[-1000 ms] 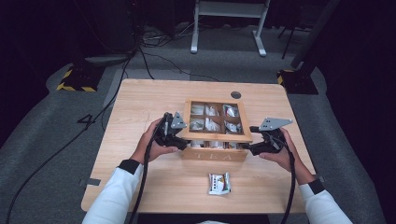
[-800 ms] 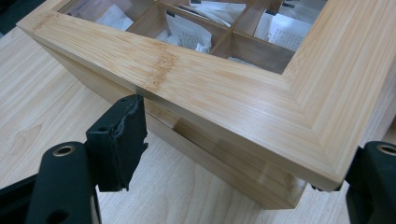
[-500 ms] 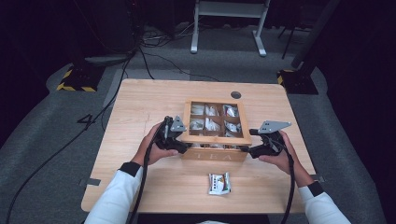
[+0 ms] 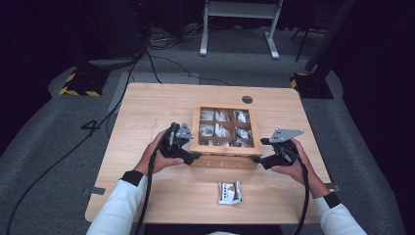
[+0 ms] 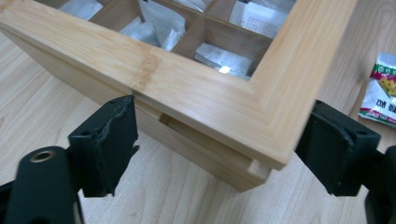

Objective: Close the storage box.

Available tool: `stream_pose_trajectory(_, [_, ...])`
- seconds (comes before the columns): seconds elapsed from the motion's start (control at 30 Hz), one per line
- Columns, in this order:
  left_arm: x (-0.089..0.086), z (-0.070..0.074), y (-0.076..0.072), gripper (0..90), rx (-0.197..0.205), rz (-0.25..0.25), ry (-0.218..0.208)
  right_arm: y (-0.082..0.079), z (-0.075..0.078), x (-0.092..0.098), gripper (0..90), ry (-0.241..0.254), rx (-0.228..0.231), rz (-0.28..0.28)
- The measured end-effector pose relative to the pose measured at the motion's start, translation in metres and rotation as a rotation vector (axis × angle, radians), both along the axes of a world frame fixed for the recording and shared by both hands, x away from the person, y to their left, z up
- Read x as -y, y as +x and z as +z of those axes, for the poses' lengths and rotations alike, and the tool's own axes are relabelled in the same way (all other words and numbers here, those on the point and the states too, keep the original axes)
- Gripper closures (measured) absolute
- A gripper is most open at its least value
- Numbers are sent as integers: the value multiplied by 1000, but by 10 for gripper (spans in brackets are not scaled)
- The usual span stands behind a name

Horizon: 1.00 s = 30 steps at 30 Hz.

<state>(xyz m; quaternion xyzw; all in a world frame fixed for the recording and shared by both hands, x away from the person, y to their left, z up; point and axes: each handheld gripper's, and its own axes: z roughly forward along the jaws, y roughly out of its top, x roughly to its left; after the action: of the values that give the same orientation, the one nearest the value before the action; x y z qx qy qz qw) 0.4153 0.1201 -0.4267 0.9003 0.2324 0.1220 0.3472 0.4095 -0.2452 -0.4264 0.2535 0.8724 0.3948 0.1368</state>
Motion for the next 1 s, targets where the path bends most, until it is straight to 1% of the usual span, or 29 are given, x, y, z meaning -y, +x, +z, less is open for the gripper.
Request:
stream_pose_trajectory(0.07, [1, -2, -2, 166, 8, -3, 19, -1, -3, -1, 191, -21, -2, -1])
stream_pose_trajectory(0.17, [2, -5, -3, 168, -1, -5, 22, -2, -7, -3, 186, -36, -7, 1])
stream_pose_trajectory(0.23, [2, -7, -4, 171, 1, -9, 39, -3, -6, 0, 207, -8, -10, 2])
stream_pose_trajectory(0.27, [2, -8, -5, 173, 1, -7, 36, -4, -4, 1, 233, 6, -4, 6])
stream_pose_trajectory(0.3, [1, -7, -5, 175, -4, -8, 26, -5, -2, 2, 237, 10, 7, 1])
stream_pose_trajectory(0.37, [0, -7, -6, 176, -3, 1, -3, -5, 0, 4, 241, 12, 13, -4])
stream_pose_trajectory(0.47, [-2, -5, -7, 182, 0, 2, -2, -5, -2, 4, 254, 21, 8, 0])
stream_pose_trajectory(0.53, [-4, -5, -8, 186, 11, 5, -8, -5, -3, 4, 261, 20, 1, 8])
stream_pose_trajectory(0.6, [-6, -3, -10, 193, 16, 11, -37, -5, -3, 3, 275, 17, 3, 11])
stream_pose_trajectory(0.67, [-7, 0, -11, 227, 24, 16, -74, -6, -2, 2, 289, 25, 7, 10])
stream_pose_trajectory(0.73, [-6, 2, -13, 233, 32, 14, -77, -7, -2, 1, 290, 23, 16, 8])
stream_pose_trajectory(0.8, [-3, 3, -13, 233, 40, 4, -69, -7, -2, 0, 290, 22, 20, 7])
stream_pose_trajectory(0.87, [-1, 3, -14, 233, 46, 8, -62, -7, -1, 0, 291, 24, 19, 7])
stream_pose_trajectory(1.0, [1, 4, -14, 231, 59, 16, -54, -8, -1, 0, 282, 15, 33, 7])
